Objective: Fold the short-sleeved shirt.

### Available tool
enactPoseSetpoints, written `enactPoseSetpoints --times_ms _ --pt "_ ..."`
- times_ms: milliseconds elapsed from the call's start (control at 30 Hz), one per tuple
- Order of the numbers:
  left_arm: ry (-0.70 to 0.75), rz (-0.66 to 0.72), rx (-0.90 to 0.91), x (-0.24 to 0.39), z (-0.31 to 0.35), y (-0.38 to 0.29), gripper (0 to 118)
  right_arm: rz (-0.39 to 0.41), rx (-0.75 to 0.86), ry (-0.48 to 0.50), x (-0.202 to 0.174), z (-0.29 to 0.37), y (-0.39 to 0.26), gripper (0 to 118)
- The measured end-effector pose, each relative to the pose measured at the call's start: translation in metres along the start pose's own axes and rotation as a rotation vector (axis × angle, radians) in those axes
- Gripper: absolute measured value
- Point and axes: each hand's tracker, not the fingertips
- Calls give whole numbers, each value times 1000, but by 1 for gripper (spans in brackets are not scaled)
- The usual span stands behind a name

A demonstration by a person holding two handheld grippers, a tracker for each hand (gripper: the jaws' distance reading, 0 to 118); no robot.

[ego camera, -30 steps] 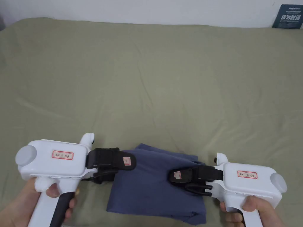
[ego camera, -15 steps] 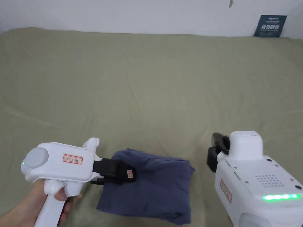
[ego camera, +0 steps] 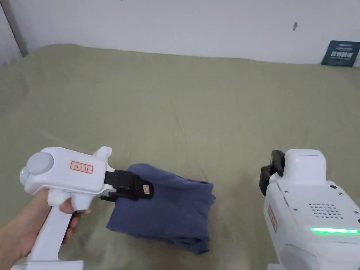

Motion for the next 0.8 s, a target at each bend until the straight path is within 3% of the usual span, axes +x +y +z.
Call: enactPoseSetpoints --times_ms 200,400,633,800 --pt "129 52 72 -62 102 28 24 37 8 161 -84 -23 9 0" --pt "221 129 114 -137 192 48 24 -5 8 292 -175 -50 20 0" --pt "321 180 105 -188 237 69 24 15 -2 371 -251 -72 18 0" --pt "363 175 79 -206 246 83 24 -4 -29 406 -281 -85 14 0"
